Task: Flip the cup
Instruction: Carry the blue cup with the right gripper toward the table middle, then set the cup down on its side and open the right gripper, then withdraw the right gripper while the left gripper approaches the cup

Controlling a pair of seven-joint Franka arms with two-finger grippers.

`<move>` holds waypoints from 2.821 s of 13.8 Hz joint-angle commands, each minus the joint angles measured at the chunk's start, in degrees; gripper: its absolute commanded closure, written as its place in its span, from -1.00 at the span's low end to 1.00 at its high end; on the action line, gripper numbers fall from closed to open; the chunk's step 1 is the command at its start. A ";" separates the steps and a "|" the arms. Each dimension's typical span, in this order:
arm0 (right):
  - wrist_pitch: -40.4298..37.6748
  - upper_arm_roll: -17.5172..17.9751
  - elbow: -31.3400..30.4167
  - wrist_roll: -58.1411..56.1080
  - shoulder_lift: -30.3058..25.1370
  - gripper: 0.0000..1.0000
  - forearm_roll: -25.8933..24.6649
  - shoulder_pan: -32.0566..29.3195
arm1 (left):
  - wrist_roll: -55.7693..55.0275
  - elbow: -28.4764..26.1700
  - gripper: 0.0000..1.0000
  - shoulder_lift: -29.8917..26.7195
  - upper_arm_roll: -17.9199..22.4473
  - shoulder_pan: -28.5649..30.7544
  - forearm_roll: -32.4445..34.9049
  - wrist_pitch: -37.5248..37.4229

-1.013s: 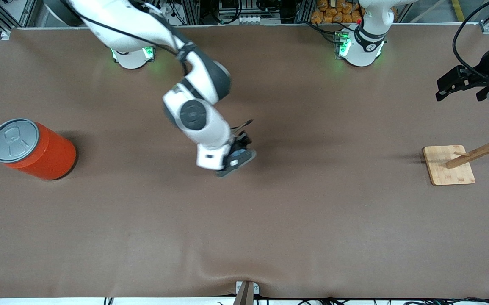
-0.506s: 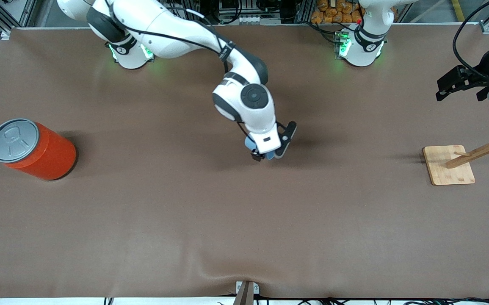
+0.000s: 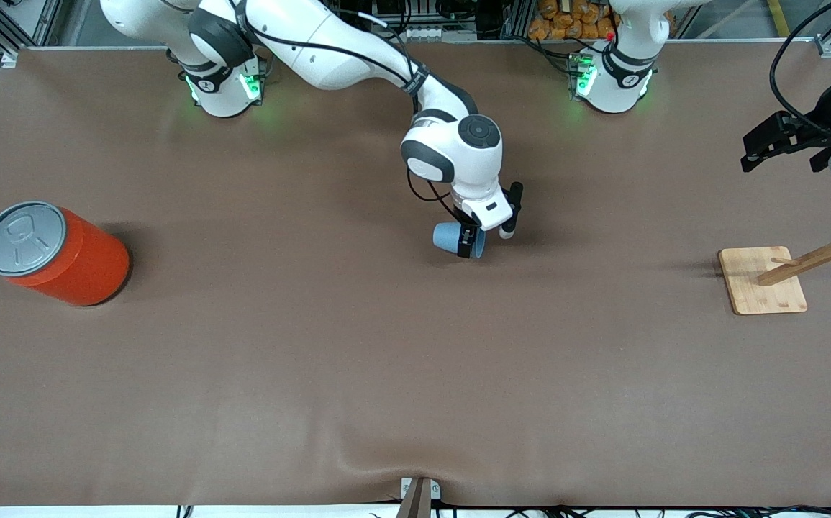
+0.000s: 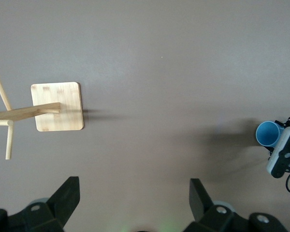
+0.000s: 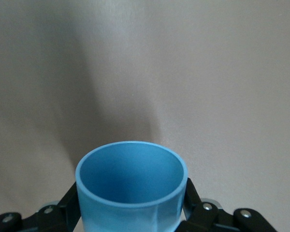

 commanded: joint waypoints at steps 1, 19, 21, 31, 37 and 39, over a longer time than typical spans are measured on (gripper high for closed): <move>0.45 -0.41 2.58 -1.25 1.86 0.64 -2.87 0.19 | 0.86 1.33 -1.00 0.68 -0.16 0.51 -0.88 -0.75; -13.59 2.74 1.53 -0.64 -6.03 -1.00 -2.79 0.55 | 0.95 -2.96 -1.00 12.54 -4.38 -0.73 -9.12 1.53; -19.12 5.82 1.70 -0.73 -9.11 -1.00 0.00 -2.77 | 2.52 -6.57 -1.00 13.95 -4.38 -0.37 -12.03 6.52; -34.78 6.18 2.58 -1.17 -21.07 -1.00 12.77 -31.67 | 8.84 -11.68 -1.00 25.90 -4.55 -1.60 -29.07 11.73; -36.20 9.35 2.58 1.54 -23.71 -1.00 12.59 -47.42 | 20.87 -17.82 -1.00 29.16 -4.64 -1.78 -40.06 19.90; -35.50 6.91 2.58 8.46 -24.33 -1.00 12.68 -49.98 | 25.18 -20.55 -1.00 29.25 -4.73 -2.04 -44.98 21.48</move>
